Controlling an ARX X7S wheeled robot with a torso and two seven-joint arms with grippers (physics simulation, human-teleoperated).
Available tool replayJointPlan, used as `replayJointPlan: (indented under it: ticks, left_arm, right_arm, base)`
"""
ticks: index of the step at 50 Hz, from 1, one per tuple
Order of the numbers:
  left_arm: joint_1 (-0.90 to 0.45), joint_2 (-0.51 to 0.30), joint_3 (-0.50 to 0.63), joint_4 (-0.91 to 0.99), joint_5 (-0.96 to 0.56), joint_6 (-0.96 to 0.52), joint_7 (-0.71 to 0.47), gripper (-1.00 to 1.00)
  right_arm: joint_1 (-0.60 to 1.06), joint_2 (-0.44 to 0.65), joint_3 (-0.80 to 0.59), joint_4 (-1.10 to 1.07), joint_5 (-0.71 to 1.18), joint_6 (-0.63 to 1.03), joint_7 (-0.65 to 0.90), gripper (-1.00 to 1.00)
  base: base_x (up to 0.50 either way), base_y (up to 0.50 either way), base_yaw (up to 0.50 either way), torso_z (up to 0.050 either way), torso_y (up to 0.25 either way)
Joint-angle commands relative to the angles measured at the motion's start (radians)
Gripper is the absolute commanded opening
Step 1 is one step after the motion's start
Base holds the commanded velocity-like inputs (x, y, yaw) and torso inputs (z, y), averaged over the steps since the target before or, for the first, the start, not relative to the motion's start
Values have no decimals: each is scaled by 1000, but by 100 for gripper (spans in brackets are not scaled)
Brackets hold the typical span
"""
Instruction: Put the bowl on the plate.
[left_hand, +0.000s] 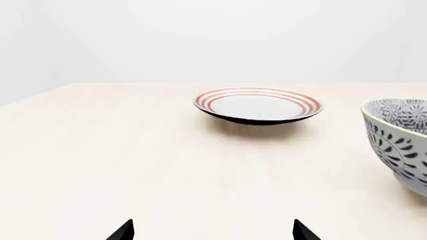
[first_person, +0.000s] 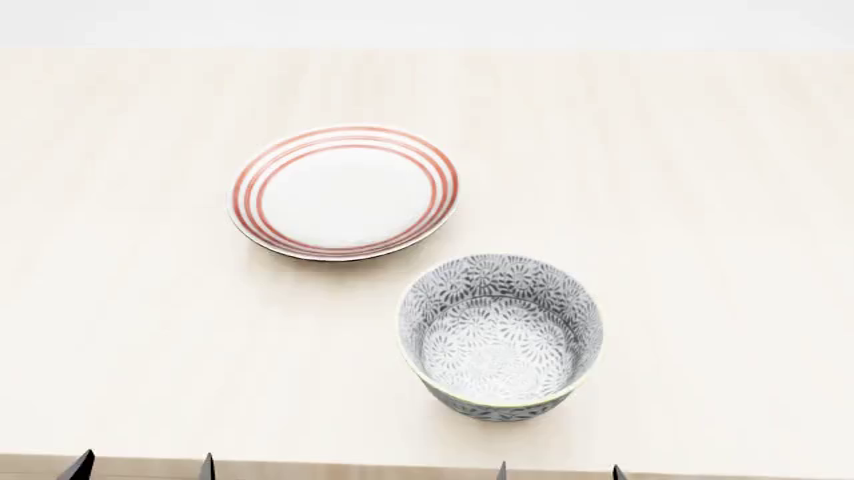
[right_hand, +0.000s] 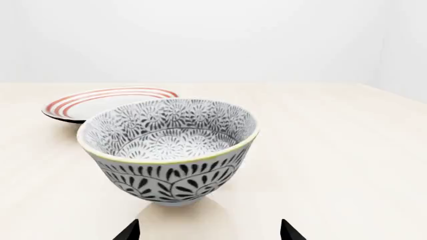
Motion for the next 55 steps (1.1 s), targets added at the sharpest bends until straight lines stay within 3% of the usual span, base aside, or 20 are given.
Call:
replayJointPlan:
  ticks: [1,8,16,20,24,30,35,39,55]
  left_arm:
    - [8,-17,3,71,-35,-52,-19,100]
    - [13,-53,-4,274,-67,-166,-56,100]
    - [-10,-73,-40,408,-90,-277,-109,100]
    - [0,-76,-46,421,-82,-277,-136,100]
    - [1,-76,-58,449,-97,-284,-154,100]
    - [-16,-77,-51,420,-106,-267,-163,100]
    - [-21,-82,-49,407,-113,-256,-172,100]
    - [-31,-91,-56,394,-124,-257,-177,100]
    - [-48,-123,-85,397,-176,-273,-194,100]
  right_arm:
    - [-45,14,-12,-104,8,49,38,100]
    - [-161,57,28,-322,48,59,90,100]
    - [-307,132,221,-779,200,331,139,100]
    - [-311,191,406,-938,380,486,162,100]
    - [-262,248,510,-969,520,610,183,100]
    - [-195,320,526,-987,558,728,240,100]
    - [-264,257,587,-975,541,582,198,100]
    - [-268,268,662,-1009,619,611,226,100]
    - [-298,381,601,-1040,685,606,387,100]
  base:
    - [0,0,0,0,0]
    - [0,0,0,0,0]
    - [0,0,0,0,0]
    - [92,0,0,0,0]
    - [500,0,0,0,0]
    - [451,0,0,0,0]
    - [0,0,0,0,0]
    - [43,0,0,0,0]
    - [495,0,0,0,0]
